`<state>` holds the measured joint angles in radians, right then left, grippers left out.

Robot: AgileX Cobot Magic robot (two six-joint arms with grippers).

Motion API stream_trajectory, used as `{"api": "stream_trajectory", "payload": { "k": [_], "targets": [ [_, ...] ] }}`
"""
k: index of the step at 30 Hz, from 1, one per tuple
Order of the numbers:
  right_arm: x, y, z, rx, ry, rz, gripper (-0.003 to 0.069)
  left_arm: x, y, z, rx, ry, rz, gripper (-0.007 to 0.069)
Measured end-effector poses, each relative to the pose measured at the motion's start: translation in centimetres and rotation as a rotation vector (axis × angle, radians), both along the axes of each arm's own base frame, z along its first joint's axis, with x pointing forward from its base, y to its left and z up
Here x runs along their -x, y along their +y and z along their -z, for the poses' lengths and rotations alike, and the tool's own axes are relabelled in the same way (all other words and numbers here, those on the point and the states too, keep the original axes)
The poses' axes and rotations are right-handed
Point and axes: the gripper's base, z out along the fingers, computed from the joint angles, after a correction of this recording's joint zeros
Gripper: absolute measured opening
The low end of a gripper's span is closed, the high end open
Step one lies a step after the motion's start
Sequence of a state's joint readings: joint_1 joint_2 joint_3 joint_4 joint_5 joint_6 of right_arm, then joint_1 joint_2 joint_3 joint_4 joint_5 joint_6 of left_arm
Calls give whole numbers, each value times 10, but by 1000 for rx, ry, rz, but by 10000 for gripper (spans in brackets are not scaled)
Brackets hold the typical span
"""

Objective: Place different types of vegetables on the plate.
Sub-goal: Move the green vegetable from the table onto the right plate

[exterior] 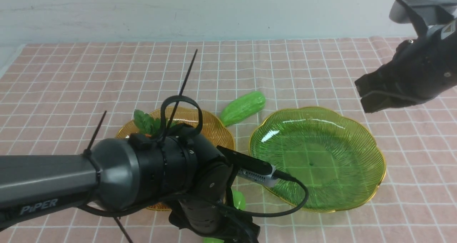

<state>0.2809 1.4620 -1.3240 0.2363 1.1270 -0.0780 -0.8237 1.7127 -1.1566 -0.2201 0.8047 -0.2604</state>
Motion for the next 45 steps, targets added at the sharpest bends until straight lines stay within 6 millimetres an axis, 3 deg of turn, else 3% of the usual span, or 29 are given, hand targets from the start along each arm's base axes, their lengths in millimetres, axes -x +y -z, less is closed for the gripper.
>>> {"api": "stream_trajectory", "payload": {
  "k": [3,6,9,13,17,20,25,29,33,39,42,45],
  "targets": [
    [0,-2,-1,25,-13,-6,-15,-10,-21,-39,150,-127,88,302],
    [7,-11,-11,64,-59,19,-15,-30,-37,-52,188,-228,114,304],
    [14,-26,-23,73,-92,68,-15,-51,-54,-38,142,-265,150,328],
    [28,-46,-38,70,-109,129,-15,-70,-69,-4,26,-237,200,414],
    [38,-60,-48,67,-131,180,-15,-84,-73,-9,-54,-201,188,554],
    [45,-66,-55,67,-159,199,-15,-104,-62,-29,-31,-216,94,520],
    [49,-66,-57,67,-157,198,-15,-148,-23,-50,28,-262,-44,304],
    [49,-66,-57,67,-156,198,-15,-177,7,-59,38,-370,-15,91],
    [50,-66,-57,68,-154,197,-15,-194,26,-60,35,-440,30,20],
    [50,-66,-57,63,-153,197,-15,-213,38,-46,36,-501,71,43],
    [50,-66,-57,58,-152,196,-15,-223,38,-30,35,-522,84,106],
    [50,-65,-57,53,-147,195,-15,-231,34,-14,36,-544,103,220]
  ]
}}
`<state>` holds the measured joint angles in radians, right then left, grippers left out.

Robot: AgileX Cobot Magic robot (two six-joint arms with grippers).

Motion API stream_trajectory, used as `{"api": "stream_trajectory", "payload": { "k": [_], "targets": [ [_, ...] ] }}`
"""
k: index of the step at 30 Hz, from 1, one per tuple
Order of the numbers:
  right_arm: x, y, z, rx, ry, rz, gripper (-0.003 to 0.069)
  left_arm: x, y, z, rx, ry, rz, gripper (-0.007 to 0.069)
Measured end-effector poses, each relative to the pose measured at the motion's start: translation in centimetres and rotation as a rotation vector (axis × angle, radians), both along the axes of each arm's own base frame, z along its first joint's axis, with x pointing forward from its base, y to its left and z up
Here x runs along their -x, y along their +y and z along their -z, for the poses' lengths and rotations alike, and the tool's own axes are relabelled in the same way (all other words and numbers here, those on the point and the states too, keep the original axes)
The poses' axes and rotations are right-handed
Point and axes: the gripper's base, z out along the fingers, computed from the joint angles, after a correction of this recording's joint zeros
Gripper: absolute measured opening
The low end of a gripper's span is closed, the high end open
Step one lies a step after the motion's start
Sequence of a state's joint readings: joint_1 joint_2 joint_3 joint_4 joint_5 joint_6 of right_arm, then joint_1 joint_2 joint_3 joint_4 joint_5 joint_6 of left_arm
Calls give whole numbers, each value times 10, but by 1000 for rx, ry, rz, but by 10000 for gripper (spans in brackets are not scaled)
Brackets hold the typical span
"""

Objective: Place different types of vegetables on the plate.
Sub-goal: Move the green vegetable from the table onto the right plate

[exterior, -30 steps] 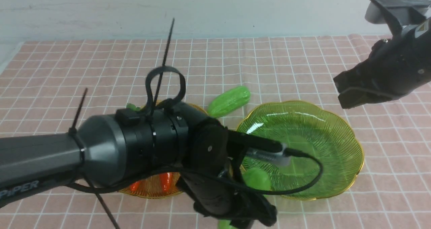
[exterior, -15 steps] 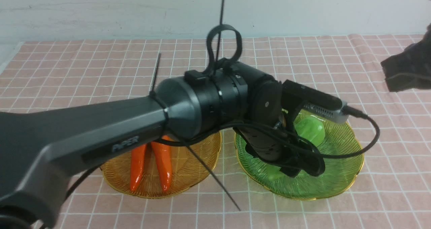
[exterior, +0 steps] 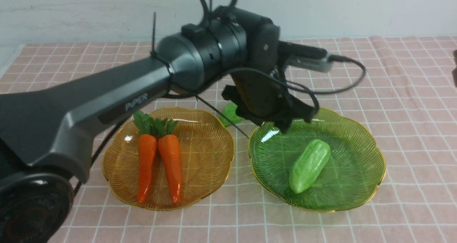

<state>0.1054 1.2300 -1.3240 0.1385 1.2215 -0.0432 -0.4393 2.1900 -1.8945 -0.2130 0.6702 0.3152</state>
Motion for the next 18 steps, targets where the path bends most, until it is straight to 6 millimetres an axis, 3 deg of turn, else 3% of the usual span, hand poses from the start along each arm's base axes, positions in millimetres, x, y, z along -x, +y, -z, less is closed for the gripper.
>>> {"api": "stream_trajectory", "payload": {
  "k": [6,10,14,16,18],
  "targets": [
    [2,0,1,3,25,-8,-15,-8,-7,37,-55,0,62,482],
    [3,0,2,8,32,-16,-15,-13,-8,57,-84,-6,68,594],
    [3,1,2,4,34,-18,-15,-16,-9,74,-92,3,65,582],
    [3,1,2,3,35,-18,-15,-16,-9,79,-93,13,60,501],
    [3,1,2,-2,36,-19,-15,-17,-9,80,-95,16,60,371]
  ]
}}
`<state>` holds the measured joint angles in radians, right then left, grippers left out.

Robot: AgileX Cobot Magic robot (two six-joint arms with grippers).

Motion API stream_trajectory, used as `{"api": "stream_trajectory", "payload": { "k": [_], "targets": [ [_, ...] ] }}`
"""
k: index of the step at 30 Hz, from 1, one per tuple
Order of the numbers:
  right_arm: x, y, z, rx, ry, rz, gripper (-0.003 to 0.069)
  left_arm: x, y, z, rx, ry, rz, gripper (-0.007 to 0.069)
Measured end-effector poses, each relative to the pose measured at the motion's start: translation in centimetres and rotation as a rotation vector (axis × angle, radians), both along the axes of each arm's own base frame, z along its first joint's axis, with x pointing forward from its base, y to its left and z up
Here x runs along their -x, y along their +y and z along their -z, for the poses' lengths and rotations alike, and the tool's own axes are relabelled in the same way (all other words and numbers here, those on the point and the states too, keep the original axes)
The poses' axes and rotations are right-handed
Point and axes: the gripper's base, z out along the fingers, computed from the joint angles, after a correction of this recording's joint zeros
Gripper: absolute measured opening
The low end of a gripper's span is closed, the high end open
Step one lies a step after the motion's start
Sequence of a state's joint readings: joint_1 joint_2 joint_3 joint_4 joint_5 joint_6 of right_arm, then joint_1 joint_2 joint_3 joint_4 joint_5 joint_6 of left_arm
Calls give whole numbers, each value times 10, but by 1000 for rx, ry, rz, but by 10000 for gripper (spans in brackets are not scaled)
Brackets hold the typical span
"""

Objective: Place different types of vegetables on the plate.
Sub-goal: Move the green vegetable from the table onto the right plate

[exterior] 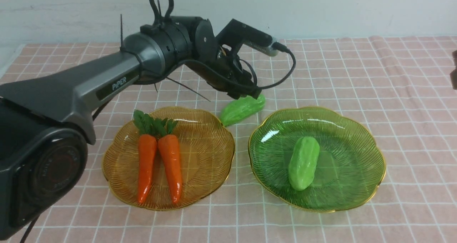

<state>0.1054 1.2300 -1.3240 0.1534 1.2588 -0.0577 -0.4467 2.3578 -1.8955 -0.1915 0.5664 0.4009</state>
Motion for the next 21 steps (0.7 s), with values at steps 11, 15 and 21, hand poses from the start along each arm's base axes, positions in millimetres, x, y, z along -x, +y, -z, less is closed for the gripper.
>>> {"api": "stream_trajectory", "payload": {
  "k": [11,15,21],
  "targets": [
    [1,4,-1,-49,4,-9,-15,29,-8,-114,204,169,-55,323],
    [1,8,-2,-100,9,-21,-15,61,-23,-117,131,369,22,322],
    [11,12,-10,-150,-21,-51,-15,81,-55,-80,-64,425,81,325]
  ]
}}
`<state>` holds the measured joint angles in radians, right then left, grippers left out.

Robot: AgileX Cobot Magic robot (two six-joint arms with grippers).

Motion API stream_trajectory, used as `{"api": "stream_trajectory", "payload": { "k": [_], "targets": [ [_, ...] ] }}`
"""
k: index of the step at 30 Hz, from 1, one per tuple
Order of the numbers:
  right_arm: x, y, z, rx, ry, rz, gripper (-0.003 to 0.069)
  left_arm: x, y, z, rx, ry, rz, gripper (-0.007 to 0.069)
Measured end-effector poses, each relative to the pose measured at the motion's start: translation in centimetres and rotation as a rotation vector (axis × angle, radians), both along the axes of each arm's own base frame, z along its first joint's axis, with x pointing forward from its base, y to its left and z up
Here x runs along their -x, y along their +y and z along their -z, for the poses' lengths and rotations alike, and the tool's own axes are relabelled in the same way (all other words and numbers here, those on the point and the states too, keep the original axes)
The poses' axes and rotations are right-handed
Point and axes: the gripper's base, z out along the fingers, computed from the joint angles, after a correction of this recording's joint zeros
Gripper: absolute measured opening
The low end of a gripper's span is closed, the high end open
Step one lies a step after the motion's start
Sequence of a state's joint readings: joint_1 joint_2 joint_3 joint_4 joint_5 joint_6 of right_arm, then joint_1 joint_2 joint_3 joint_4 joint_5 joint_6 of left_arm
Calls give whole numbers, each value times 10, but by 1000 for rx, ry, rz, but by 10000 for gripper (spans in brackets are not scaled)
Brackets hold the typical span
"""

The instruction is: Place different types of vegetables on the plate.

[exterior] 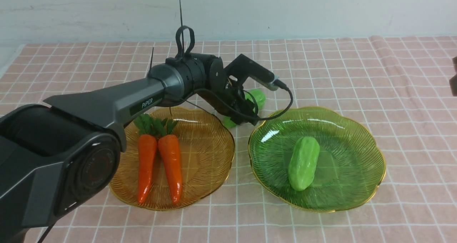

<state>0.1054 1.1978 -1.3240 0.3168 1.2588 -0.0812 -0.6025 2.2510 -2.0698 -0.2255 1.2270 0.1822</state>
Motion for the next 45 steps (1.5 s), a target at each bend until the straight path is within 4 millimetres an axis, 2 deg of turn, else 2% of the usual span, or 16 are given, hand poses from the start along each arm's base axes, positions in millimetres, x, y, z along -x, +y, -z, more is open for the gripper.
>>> {"api": "stream_trajectory", "payload": {
  "k": [5,10,13,15,16,17,18,19,20,24,27,30,33,39,43,45],
  "targets": [
    [13,-1,-10,-13,-43,-5,-15,1,-13,17,-14,7,-70,397],
    [35,-5,-24,0,-117,0,-15,3,-16,18,-7,35,-141,613],
    [59,-8,-38,4,-193,4,-15,7,-15,17,-25,65,-158,632],
    [91,-12,-52,13,-293,-12,-15,8,-14,8,-17,52,-157,526],
    [108,-13,-58,23,-350,-25,-15,9,-12,-2,-5,33,-157,418],
    [126,-16,-64,37,-409,-40,-15,12,-10,-19,14,3,-156,262],
    [142,-18,-66,47,-459,-46,-15,15,-7,-33,32,-19,-156,165],
    [166,-21,-69,41,-559,-36,-15,18,-4,-47,51,-42,-156,97],
    [179,-22,-70,30,-634,-19,-15,23,-1,-63,72,-66,-156,55],
    [204,-28,-61,-11,-843,38,-15,45,14,-111,138,-134,-152,6],
    [216,-32,-41,-53,-1002,98,-15,70,27,-140,158,-179,-140,-3],
    [216,-38,-3,-148,-1149,198,-17,114,55,-169,136,-242,-131,-3],
    [214,-42,22,-199,-1266,263,-17,163,90,-181,112,-284,-147,-3],
    [216,-46,34,-223,-1361,301,-17,235,153,-158,239,-421,-202,-3],
    [216,-46,33,-224,-1366,303,-17,277,196,-109,310,-495,-275,-3],
    [216,-46,33,-224,-1366,303,-17,287,207,-96,336,-526,-289,-3]
  ]
}}
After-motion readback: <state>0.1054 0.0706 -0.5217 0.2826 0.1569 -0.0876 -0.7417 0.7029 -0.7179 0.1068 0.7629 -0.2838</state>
